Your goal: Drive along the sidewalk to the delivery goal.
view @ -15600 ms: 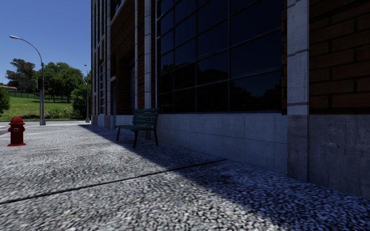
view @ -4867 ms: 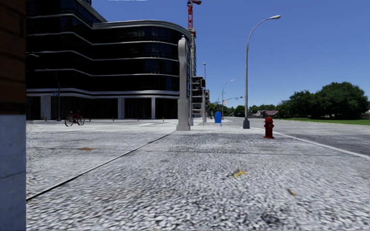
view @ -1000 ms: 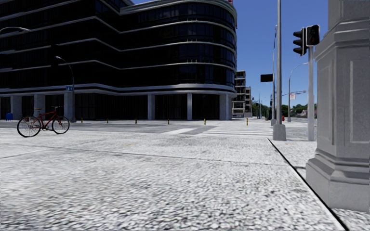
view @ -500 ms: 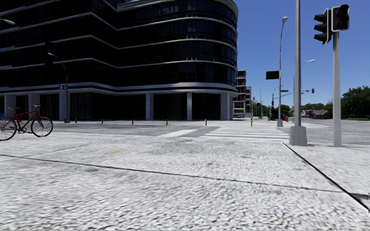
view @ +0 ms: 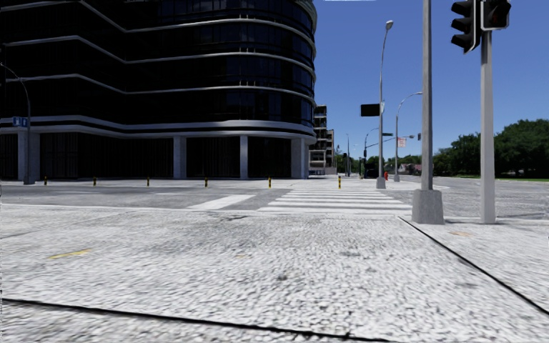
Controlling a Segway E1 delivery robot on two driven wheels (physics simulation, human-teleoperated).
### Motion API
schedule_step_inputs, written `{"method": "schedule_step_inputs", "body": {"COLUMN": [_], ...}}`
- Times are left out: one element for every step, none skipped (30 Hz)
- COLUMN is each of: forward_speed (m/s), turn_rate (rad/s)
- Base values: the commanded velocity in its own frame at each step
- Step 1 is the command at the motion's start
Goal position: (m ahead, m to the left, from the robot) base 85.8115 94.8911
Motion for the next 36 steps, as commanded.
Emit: {"method": "schedule_step_inputs", "body": {"forward_speed": [2.0, 2.0, 2.0, 2.0, 2.0, 2.0, 2.0, 2.0, 2.0, 2.0, 2.0, 2.0, 2.0, 2.0, 2.0, 2.0, 2.0, 2.0, 2.0, 2.0, 2.0, 2.0, 2.0, 2.0, 2.0, 2.0, 2.0, 2.0, 2.0, 2.0, 2.0, 2.0, 2.0, 2.0, 2.0, 2.0], "turn_rate": [-0.45, -0.45, -0.45, -0.45, -0.46, -0.46, -0.42, -0.42, -0.41, -0.39, -0.21, -0.21, 0.0, 0.0, 0.0, 0.0, 0.0, 0.0, 0.0, 0.0, 0.0, 0.0, 0.0, 0.0, 0.0, 0.0, 0.0, 0.0, 0.0, 0.0, 0.0, 0.0, 0.0, 0.0, 0.0, 0.0]}}
